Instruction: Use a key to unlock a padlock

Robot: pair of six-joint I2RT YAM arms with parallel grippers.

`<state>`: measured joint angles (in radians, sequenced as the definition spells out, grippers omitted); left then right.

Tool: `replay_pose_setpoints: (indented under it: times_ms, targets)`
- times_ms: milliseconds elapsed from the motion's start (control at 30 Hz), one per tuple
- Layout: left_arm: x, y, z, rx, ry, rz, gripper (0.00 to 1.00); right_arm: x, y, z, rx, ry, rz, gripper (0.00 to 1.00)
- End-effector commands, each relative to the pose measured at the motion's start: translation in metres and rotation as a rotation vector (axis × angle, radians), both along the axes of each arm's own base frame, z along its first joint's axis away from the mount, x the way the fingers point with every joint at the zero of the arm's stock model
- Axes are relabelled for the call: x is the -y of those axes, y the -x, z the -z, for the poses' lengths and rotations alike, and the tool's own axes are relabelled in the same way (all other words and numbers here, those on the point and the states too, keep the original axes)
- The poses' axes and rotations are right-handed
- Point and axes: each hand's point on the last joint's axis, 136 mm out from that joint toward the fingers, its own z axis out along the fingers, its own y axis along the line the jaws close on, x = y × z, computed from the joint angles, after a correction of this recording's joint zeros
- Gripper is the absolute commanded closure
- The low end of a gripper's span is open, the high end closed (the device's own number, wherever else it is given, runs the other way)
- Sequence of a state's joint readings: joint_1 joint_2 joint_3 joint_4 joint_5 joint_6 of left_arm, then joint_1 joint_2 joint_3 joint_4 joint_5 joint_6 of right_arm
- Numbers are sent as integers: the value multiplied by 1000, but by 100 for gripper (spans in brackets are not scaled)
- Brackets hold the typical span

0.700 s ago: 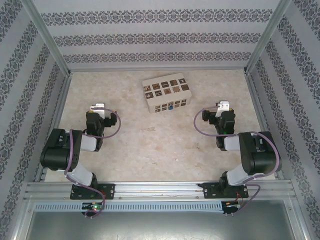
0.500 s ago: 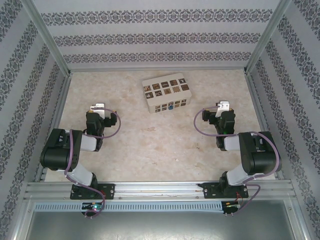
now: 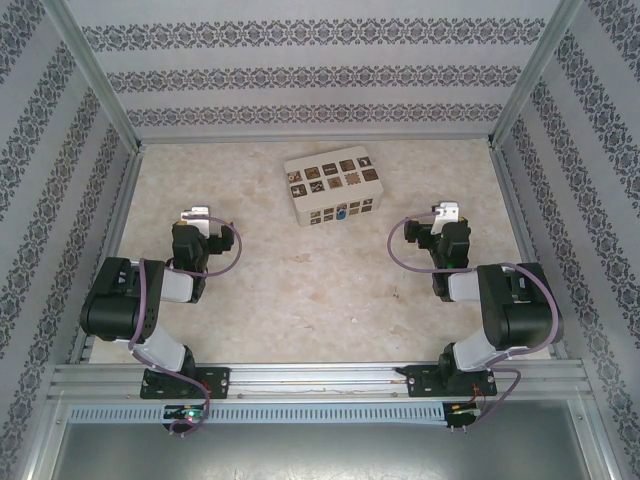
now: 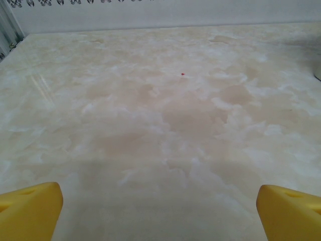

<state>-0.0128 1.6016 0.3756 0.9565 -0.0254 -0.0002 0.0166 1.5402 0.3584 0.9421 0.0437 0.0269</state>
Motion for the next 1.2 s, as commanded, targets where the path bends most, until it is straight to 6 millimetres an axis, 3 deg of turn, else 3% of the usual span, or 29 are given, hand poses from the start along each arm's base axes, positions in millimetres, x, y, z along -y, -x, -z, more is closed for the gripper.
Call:
replay_pose_setpoints:
  times_ms: [0,233,433,567,633,667,733,867,1033,1167]
  targets:
    - [0,-3,-6,16,4,8,1,1,-6,-12,34,-13,1,2]
    - [-1,-3,-7,20,4,4,1,1,-5,-12,36,-13,3,2]
    - [-4,17,-23,140,5,-11,1,9,15,-33,84,-18,51,2]
    - [-7,22,-41,131,3,-30,1,6,24,-47,57,-58,42,2]
    - [-6,22,-56,122,2,-29,1,2,30,-48,35,-99,34,2]
    - [-8,22,-66,127,19,-46,1,-1,27,-60,46,-130,25,2]
    - [-8,23,-88,156,87,-64,1,-9,29,-66,15,-165,0,2]
    - [4,18,-110,135,287,-53,1,-32,24,-80,-47,-331,-78,2]
    - [40,9,-106,38,561,57,1,-69,8,-85,-148,-568,-190,2]
    - [69,0,-97,-54,707,131,1,-90,-13,-81,-203,-632,-212,1]
